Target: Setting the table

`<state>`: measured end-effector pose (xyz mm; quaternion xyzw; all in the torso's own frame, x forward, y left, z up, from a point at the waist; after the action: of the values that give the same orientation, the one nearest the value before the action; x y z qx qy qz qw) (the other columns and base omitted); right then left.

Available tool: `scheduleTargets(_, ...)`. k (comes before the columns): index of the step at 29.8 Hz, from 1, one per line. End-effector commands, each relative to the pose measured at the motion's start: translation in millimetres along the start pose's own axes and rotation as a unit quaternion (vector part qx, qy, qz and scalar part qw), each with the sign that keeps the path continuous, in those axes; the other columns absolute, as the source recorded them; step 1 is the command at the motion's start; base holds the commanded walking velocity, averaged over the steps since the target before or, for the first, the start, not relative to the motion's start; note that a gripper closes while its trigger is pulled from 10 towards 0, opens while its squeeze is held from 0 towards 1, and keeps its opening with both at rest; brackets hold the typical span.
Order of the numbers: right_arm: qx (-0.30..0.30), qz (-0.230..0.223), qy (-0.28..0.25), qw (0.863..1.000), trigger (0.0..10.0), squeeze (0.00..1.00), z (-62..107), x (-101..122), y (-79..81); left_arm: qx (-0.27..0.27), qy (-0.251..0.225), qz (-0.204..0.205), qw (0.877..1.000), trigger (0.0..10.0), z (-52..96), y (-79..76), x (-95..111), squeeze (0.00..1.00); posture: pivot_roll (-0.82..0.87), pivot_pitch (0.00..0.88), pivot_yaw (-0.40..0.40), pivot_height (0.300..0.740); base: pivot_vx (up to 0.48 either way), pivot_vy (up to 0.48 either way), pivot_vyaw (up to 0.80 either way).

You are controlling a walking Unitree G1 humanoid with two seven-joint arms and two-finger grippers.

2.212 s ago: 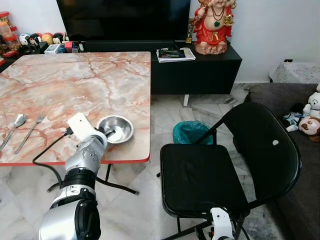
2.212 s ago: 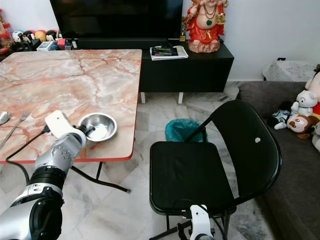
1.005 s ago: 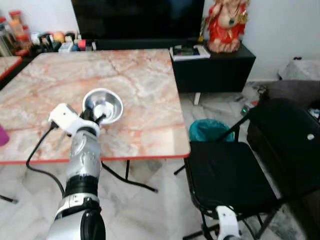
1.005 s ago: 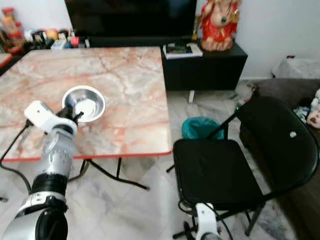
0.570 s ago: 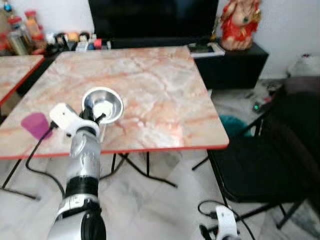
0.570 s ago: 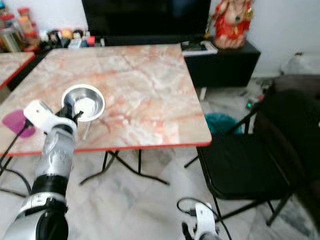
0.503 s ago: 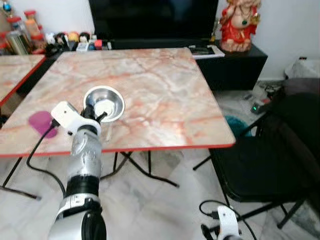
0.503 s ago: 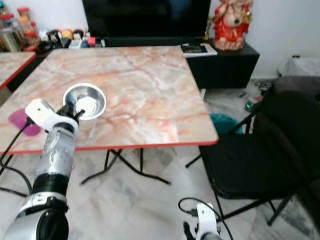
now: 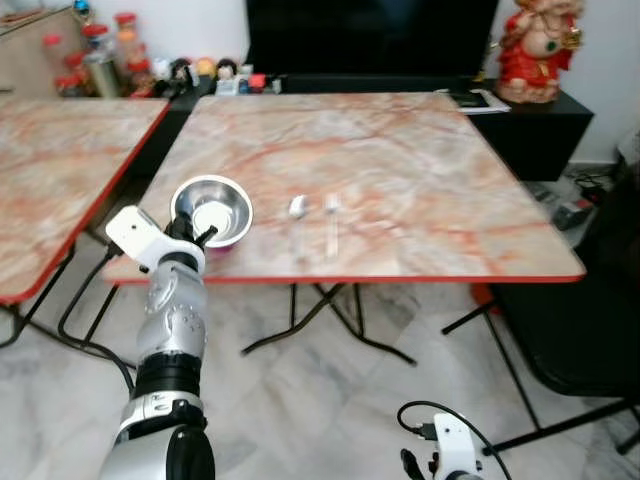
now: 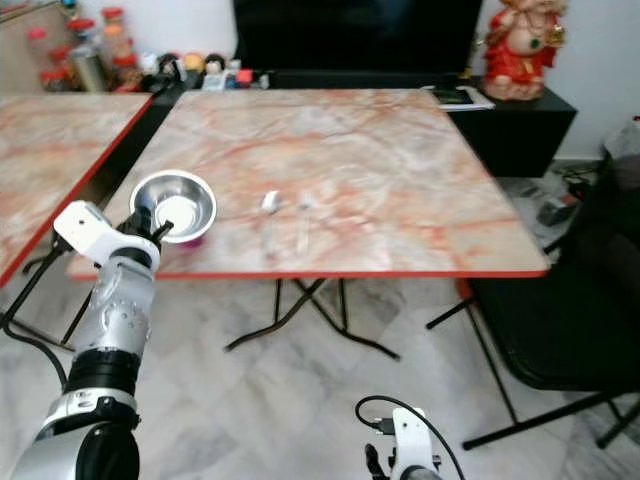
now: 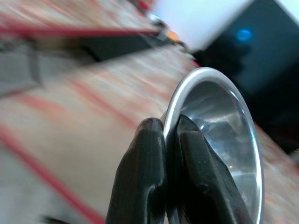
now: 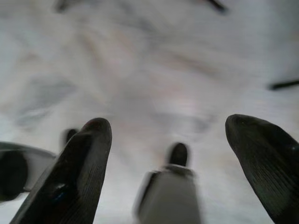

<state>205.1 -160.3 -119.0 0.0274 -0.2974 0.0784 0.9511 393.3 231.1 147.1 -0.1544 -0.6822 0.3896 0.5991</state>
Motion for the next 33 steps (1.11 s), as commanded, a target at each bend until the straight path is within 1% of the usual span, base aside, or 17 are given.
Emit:
scheduleTargets(1,-0.007,0.000,-0.004,1.000,10.0,0.00,0.7,1,-5.2,-0.015,-0.003,0.003,1.000,10.0,-0.6,-12.0,1,0.00,0.04,0.000,-0.001,0.740,0.000,0.405,0.00)
scheduleTargets(9,-0.007,-0.001,-0.003,1.000,10.0,0.00,0.8,0,-4.5,-0.013,0.001,0.002,1.000,10.0,0.4,-11.1,-1,0.00,0.04,0.000,0.001,0.740,0.000,0.471,0.00)
scheduleTargets(18,-0.004,0.001,-0.003,1.000,10.0,0.00,0.8,-1,-3.5,-0.014,0.014,0.005,1.000,10.0,3.4,-10.7,-8,0.00,0.04,0.000,0.003,0.740,0.000,0.480,0.00)
scheduleTargets(24,-0.005,-0.001,-0.003,1.000,10.0,0.00,0.7,0,-3.5,-0.017,0.016,0.009,1.000,10.0,2.9,-14.5,-9,0.00,0.04,0.000,0.001,0.740,0.000,0.480,0.00)
scheduleTargets(33,-0.007,-0.002,-0.004,1.000,10.0,0.00,0.7,1,-4.5,-0.016,0.016,0.011,1.000,10.0,3.7,-16.3,-10,0.00,0.04,0.000,-0.002,0.740,0.000,0.480,0.00)
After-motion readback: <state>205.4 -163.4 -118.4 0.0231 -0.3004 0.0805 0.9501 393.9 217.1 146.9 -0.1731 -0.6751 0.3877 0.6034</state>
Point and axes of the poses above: a point about 5 cm out from each wrist's last joint towards the gripper, its own z axis pointing back from the gripper into the wrist, its own x axis along the axis of the wrist's last joint, y = z × x, the point moved 4 cm from there along -z, pointing out of the wrist towards the gripper, and after that the axes turned 8 degrees about z, right-handed, at the moved point
